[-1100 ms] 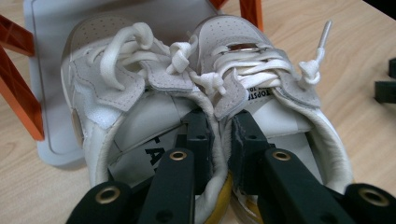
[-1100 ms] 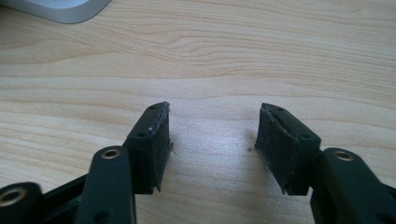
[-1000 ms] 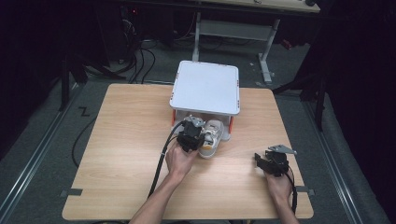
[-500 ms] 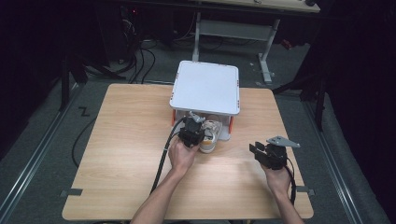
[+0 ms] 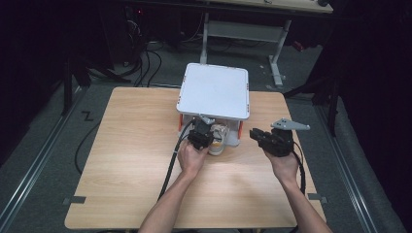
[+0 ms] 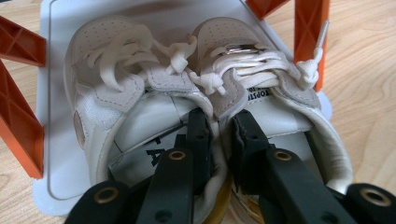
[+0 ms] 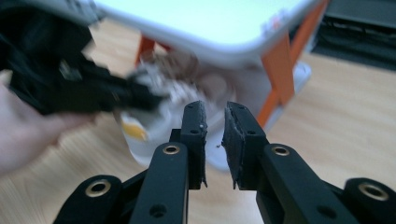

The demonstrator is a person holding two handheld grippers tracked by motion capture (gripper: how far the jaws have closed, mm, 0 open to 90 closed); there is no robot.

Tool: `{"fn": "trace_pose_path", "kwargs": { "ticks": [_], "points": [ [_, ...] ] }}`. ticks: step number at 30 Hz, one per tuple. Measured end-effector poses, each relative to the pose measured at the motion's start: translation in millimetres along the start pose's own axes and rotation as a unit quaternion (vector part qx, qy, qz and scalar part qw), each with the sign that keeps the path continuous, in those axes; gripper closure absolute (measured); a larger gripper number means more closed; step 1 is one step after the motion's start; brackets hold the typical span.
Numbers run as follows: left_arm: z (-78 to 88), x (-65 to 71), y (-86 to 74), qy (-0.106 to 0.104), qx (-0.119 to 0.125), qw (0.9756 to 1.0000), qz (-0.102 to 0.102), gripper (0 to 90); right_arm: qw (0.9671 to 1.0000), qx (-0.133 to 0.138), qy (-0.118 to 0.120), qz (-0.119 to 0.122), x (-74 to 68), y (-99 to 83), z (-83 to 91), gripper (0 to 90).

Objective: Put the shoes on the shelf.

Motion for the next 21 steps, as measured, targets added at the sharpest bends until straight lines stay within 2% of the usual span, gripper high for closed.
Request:
{"fn": "trace_pose_path", "kwargs": {
  "ticks": [5,10,16,21],
  "points": [
    [-3.8,-1.8,0.2,0.006,0.002,1.0,0.003,78.0,0.9997,0.017,-0.003,0.017,-7.7,32.6,-11.0,78.4],
    [-5.8,-2.2,0.5,0.01,0.007,0.9999,0.0,77.3,0.9996,0.009,-0.014,0.023,-9.9,56.0,-31.6,78.7],
    [-6.5,-2.5,0.2,0.012,0.011,0.9999,-0.002,73.5,0.9987,-0.009,-0.041,0.03,-7.2,69.3,-54.9,78.7],
    [-6.0,-2.0,0.5,0.007,0.011,0.9999,-0.001,65.8,0.9977,-0.031,-0.053,0.03,-3.7,68.1,-67.8,78.7]
  ]
}}
Point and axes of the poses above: each handheld gripper's, and its own axes: z roughly backward along the jaws, y roughly out of its top, x roughly to its right, the point moved 4 cm from there along -z, roughly forward along the jaws, and after that the axes turned 2 degrees about -x, right-handed, at the moved point
